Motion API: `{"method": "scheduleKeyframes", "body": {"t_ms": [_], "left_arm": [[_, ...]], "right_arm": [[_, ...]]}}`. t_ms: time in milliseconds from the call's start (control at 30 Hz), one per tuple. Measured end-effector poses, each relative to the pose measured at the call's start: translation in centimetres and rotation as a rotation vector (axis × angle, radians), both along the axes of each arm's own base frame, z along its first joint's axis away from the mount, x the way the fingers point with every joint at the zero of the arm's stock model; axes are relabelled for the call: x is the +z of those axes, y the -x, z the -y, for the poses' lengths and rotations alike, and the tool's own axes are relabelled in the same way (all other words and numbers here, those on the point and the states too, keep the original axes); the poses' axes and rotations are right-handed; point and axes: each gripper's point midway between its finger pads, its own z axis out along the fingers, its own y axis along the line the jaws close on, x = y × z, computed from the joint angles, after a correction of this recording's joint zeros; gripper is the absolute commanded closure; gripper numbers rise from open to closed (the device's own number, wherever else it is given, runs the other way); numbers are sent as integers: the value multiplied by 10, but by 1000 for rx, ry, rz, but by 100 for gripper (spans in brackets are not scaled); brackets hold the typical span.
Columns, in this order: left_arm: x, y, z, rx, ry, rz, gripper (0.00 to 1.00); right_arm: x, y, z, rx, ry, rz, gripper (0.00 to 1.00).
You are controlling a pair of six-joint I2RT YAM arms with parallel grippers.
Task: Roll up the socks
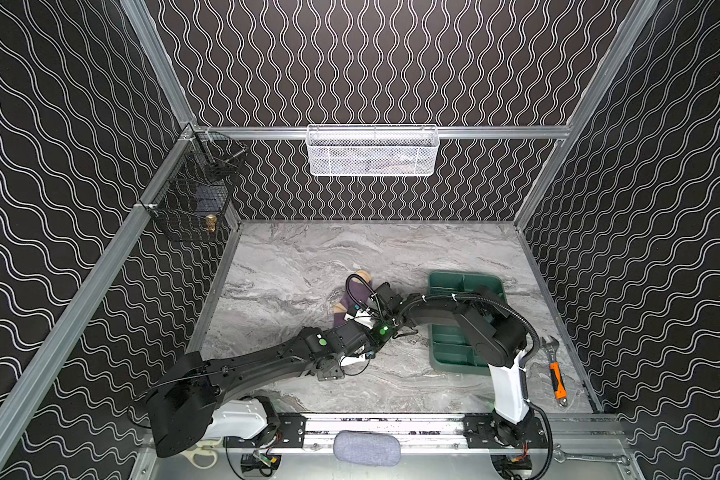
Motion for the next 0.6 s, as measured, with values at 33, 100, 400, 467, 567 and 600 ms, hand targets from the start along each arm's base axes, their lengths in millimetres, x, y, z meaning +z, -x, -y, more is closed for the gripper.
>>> {"method": "scheduleKeyframes", "body": {"t_ms": [33,100,400,467,567,600], "left_arm": [[-2,0,3,-4,5,2,23],[-5,-1,6,-9,6,3,23],[-20,-6,10,-11,-26,2,35],[-22,-6,9,-9,-34,0,37],[-25,-7,9,-6,-42,1,38],[-25,-7,9,-6,-43,1,38]], "right_arm": [[0,2,1,1,3,-10,100],[0,3,2,2,5,-15,100],[0,6,7,11,17,-29,100],[1,7,7,16,13,-27,100],[1,9,9,22,13,-38,100],[1,9,9,24,11,-37,100]]}}
